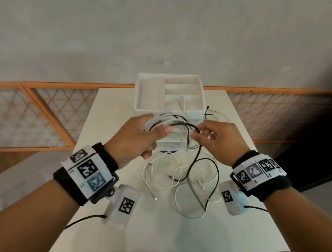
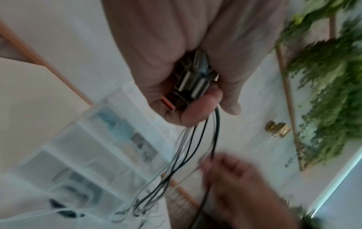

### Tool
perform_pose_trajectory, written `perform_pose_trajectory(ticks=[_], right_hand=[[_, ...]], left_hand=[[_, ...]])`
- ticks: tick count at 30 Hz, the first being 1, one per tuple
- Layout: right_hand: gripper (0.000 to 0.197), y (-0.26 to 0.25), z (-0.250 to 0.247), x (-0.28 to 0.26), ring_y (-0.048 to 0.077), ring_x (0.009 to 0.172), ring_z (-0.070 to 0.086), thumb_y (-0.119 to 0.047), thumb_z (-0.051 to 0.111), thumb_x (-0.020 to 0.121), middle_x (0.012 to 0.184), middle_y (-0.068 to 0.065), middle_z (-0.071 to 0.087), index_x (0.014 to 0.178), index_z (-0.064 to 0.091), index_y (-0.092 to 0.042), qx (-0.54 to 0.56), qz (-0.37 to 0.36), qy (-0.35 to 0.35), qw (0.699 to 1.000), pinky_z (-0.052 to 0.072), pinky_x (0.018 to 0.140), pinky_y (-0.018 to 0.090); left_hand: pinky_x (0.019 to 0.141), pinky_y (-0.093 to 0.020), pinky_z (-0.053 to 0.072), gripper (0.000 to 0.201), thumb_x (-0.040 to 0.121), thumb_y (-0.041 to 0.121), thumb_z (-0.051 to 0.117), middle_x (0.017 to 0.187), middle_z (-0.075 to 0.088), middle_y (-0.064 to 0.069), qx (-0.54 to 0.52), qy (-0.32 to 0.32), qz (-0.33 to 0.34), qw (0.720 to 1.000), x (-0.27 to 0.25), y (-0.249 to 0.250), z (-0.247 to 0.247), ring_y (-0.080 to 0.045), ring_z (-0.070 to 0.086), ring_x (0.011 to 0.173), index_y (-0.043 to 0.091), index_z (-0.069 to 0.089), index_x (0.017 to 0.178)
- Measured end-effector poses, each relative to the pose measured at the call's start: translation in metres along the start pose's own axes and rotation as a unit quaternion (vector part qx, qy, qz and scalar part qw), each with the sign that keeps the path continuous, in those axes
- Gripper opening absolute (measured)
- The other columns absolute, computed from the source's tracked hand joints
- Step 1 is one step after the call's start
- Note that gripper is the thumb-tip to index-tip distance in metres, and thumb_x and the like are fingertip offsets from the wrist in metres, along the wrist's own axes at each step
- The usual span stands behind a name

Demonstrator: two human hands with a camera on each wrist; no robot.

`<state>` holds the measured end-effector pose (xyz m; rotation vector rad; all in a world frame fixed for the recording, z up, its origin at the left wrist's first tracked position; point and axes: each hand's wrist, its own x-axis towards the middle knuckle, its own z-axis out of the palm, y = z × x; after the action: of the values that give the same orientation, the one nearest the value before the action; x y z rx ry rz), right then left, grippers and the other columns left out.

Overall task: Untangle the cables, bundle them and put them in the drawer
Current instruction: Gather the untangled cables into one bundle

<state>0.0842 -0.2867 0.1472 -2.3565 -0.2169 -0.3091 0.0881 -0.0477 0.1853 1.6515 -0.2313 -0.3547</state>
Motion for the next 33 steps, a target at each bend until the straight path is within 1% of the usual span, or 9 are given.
perform_pose_trajectory(ticks=[6,9,11,14,17,20,24,29,33], right_hand=[[0.027,0.125,0.022,-0.046,0.035,0.093,0.066,-0.032,0.059,0.092,0.090,0.014,0.073,0.071,0.065,-0.018,-0.230,0.299,-0.100,0.921,0.045,0.075,0.032],[0.041,0.129,0.007,-0.048,0.032,0.084,0.071,-0.046,0.054,0.095,0.088,0.012,0.074,0.084,0.074,-0.012,-0.190,0.398,-0.074,0.894,0.055,0.073,0.029],[0.044,0.110,-0.014,-0.030,0.026,0.063,0.072,-0.046,0.048,0.099,0.072,0.010,0.073,0.082,0.072,-0.013,-0.132,0.379,-0.011,0.916,0.052,0.055,0.025],[0.038,0.057,-0.043,0.005,0.024,0.060,0.067,-0.046,0.045,0.100,0.070,0.006,0.071,0.084,0.067,-0.018,0.038,0.279,0.112,0.953,0.055,0.062,0.032],[0.049,0.014,-0.044,0.023,0.022,0.059,0.058,-0.064,0.038,0.091,0.080,0.005,0.068,0.082,0.062,-0.023,0.201,0.193,0.092,0.956,0.047,0.055,0.032],[0.054,0.004,-0.036,0.020,0.024,0.073,0.066,-0.073,0.027,0.092,0.094,-0.002,0.069,0.093,0.059,-0.030,0.079,0.093,0.066,0.990,0.055,0.065,0.041],[0.044,0.007,-0.044,0.022,0.030,0.086,0.063,-0.060,0.026,0.100,0.108,0.004,0.060,0.109,0.053,-0.027,0.020,-0.001,0.154,0.988,0.053,0.084,0.050],[0.044,0.014,-0.048,0.042,0.033,0.107,0.058,-0.059,0.025,0.101,0.113,-0.024,0.041,0.118,0.051,-0.028,0.030,-0.071,0.169,0.983,0.051,0.092,0.054],[0.055,0.032,-0.047,0.071,0.034,0.109,0.058,-0.064,0.027,0.098,0.120,-0.011,0.043,0.122,0.050,-0.020,0.026,-0.049,0.181,0.982,0.051,0.092,0.054]], left_hand=[[0.039,-0.021,0.029,0.009,0.094,0.019,0.064,0.057,0.037,0.005,-0.128,0.116,0.048,0.984,0.005,0.022,-0.021,-0.010,0.034,0.044,0.017,0.062,0.085],[0.039,-0.022,0.030,0.019,0.092,0.017,0.066,0.061,0.046,-0.004,-0.071,0.151,-0.010,0.986,0.010,0.006,-0.025,-0.013,0.040,0.044,0.014,0.056,0.077],[0.037,-0.021,0.033,0.021,0.093,0.023,0.066,0.062,0.053,-0.007,-0.029,0.148,-0.077,0.986,0.011,-0.009,-0.021,-0.015,0.044,0.043,0.012,0.057,0.077],[0.044,-0.028,0.054,0.027,0.097,0.033,0.060,0.065,0.060,-0.011,-0.044,0.129,-0.156,0.978,0.010,-0.026,-0.010,-0.021,0.057,0.047,0.008,0.058,0.087],[0.055,-0.040,0.062,0.031,0.098,0.039,0.056,0.066,0.059,-0.013,-0.066,0.116,-0.185,0.974,0.010,-0.035,0.000,-0.027,0.063,0.054,0.008,0.056,0.094],[0.040,-0.026,0.047,0.031,0.098,0.040,0.055,0.059,0.053,-0.007,-0.041,0.141,-0.163,0.976,0.013,-0.035,0.000,-0.017,0.049,0.043,0.012,0.050,0.084],[0.035,-0.020,0.033,0.031,0.097,0.037,0.057,0.057,0.047,-0.003,-0.035,0.175,-0.147,0.973,0.015,-0.034,-0.013,-0.014,0.040,0.041,0.014,0.048,0.079],[0.034,-0.022,0.034,0.033,0.097,0.031,0.060,0.060,0.050,-0.007,-0.008,0.150,-0.183,0.972,0.012,-0.044,-0.022,-0.014,0.041,0.043,0.011,0.049,0.074],[0.036,-0.022,0.037,0.032,0.098,0.029,0.059,0.061,0.051,-0.008,-0.014,0.134,-0.207,0.969,0.010,-0.050,-0.019,-0.016,0.044,0.046,0.010,0.049,0.074]])
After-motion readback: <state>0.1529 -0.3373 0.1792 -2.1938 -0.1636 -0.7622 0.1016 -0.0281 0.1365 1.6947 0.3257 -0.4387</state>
